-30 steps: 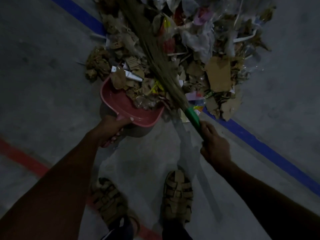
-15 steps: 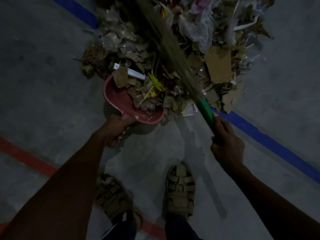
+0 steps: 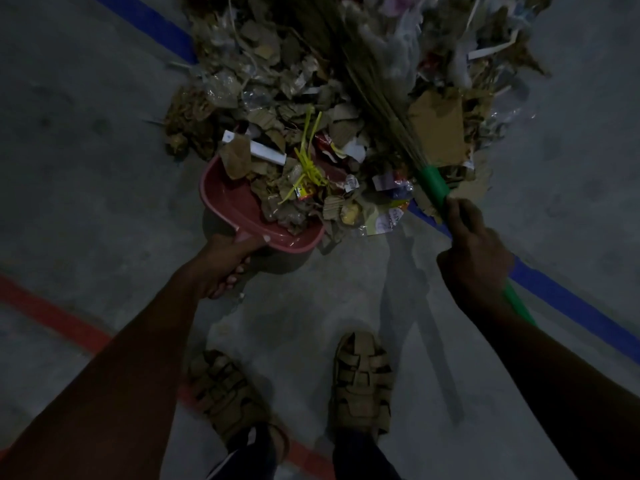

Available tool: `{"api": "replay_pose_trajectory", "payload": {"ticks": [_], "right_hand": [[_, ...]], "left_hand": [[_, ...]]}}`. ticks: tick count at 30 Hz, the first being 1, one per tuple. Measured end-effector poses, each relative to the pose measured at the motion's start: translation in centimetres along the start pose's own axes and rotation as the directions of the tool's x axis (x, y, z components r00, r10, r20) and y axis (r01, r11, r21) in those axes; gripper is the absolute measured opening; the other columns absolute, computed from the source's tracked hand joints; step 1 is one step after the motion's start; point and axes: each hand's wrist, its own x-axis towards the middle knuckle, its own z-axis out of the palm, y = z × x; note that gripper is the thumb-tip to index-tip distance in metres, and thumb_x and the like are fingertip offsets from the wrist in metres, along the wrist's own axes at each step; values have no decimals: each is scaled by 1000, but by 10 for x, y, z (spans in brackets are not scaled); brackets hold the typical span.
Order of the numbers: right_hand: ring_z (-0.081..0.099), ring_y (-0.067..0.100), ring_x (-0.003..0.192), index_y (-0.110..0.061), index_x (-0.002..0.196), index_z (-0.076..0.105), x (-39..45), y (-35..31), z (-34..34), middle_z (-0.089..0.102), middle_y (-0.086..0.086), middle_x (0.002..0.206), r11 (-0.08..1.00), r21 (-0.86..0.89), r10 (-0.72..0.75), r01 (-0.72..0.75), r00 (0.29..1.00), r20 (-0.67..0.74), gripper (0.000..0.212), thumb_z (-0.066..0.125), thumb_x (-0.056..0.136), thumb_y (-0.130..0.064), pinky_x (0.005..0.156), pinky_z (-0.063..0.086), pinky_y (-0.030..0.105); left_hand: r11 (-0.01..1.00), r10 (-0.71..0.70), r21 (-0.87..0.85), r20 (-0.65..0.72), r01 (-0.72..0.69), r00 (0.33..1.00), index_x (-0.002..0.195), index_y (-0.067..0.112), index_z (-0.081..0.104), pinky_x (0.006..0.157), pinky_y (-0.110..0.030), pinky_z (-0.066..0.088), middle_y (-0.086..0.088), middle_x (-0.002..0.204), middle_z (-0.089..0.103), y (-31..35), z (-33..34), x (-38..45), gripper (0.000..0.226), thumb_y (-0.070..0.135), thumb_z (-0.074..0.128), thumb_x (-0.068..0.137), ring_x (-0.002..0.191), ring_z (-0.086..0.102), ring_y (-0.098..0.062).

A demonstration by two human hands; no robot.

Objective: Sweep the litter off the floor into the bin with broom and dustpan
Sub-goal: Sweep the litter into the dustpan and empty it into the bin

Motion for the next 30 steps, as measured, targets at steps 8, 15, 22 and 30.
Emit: {"api": "replay_pose_trajectory", "payload": {"ticks": [8,15,22,30], "right_hand": [[59,32,80,-18,148,40,-10,-13,18,45,7,145,964,257,-101,64,986,133,82,63,71,3,54,38,25],[60,29,96,-21,148,43,-35,4,27,52,3,139,910,405,-188,90,960,210,85,68,68,-3,67,47,28],[63,29,100,-22,148,44,-72,-10,26,54,0,140,893,443,-206,81,948,241,87,62,64,-12,65,48,27],[60,28,99,-24,151,41,-90,-15,-26,54,1,138,889,454,-181,63,959,220,91,73,68,-4,67,37,23]], "left_hand": [[1000,19,12,19,-19,1000,64,15,47,38,-18,27,0,47,39,18,9,1,52,53,73,86,34,32,-12],[997,43,61,-12,-42,999,61,14,46,37,-16,28,0,45,40,21,14,-5,54,53,71,89,32,33,-12],[992,122,-31,-25,-122,992,63,12,49,39,-18,27,-1,46,41,15,30,-18,50,47,73,89,33,34,-12],[982,156,-92,-81,-163,984,65,11,52,41,-19,31,-1,49,45,25,34,-69,48,46,78,85,36,37,-12]]}}
